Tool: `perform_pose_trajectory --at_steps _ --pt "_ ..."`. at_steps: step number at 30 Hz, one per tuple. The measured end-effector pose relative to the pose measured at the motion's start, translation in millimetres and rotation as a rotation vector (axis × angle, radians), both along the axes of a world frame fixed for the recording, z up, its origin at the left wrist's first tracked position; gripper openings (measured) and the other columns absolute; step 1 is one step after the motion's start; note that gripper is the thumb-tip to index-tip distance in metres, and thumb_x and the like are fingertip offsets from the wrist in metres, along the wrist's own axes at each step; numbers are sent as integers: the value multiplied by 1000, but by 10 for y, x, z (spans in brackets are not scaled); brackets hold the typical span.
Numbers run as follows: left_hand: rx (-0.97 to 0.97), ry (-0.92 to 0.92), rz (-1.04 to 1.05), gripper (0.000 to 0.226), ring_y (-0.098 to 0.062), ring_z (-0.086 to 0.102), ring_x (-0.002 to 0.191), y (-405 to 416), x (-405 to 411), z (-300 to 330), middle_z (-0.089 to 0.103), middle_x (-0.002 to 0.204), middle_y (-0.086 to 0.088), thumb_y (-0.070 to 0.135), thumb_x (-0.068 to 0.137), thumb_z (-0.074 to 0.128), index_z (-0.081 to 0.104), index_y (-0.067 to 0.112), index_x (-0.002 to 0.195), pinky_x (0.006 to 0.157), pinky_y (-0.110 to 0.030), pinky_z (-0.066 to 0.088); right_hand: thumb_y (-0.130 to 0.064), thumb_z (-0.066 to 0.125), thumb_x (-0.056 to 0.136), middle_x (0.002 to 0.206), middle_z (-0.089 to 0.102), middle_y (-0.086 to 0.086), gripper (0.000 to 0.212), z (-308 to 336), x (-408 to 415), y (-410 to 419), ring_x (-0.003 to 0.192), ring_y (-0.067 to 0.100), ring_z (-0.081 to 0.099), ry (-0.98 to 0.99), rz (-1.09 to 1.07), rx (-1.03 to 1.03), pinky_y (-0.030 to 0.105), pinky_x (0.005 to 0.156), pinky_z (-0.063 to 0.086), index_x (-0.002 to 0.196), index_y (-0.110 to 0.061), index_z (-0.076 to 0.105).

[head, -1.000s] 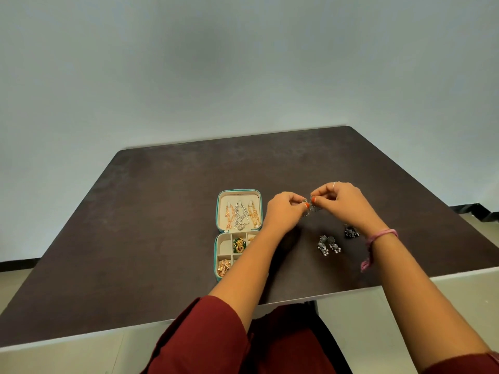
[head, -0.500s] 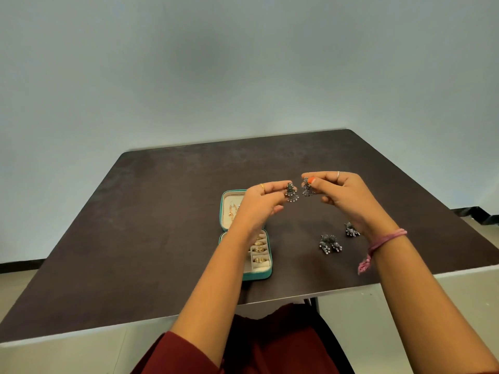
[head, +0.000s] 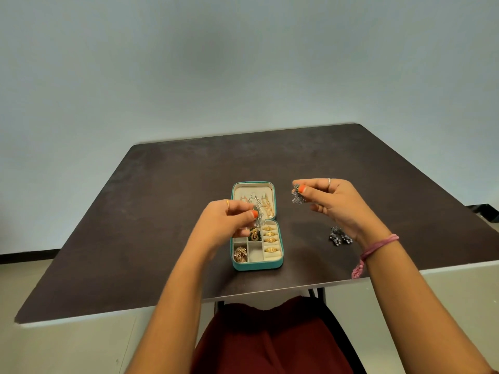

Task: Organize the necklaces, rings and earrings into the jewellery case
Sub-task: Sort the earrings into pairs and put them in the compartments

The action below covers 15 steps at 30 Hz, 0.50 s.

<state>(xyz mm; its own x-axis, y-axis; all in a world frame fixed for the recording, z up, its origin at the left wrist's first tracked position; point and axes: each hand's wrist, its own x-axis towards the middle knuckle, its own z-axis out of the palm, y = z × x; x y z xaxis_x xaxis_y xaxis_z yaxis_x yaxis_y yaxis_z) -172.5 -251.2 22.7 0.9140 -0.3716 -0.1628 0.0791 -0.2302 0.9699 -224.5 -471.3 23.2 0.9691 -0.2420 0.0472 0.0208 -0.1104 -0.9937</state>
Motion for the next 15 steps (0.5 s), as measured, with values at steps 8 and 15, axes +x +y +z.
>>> perform_pose_trajectory --at_steps 8,15 --pt "545 -90 -51 16 -13 70 79 -58 -93 -134 70 82 5 17 83 71 68 27 71 59 -22 56 -14 64 88 95 74 -1 16 -72 10 188 89 8 63 30 19 3 23 73 47 99 -22 73" --pt "778 -96 -8 11 -16 70 76 -217 8 -321 70 86 -4 22 82 66 71 16 89 71 -33 60 -14 63 90 97 74 0 17 -97 -12 203 85 7 64 60 42 -54 20 69 48 100 -23 72"
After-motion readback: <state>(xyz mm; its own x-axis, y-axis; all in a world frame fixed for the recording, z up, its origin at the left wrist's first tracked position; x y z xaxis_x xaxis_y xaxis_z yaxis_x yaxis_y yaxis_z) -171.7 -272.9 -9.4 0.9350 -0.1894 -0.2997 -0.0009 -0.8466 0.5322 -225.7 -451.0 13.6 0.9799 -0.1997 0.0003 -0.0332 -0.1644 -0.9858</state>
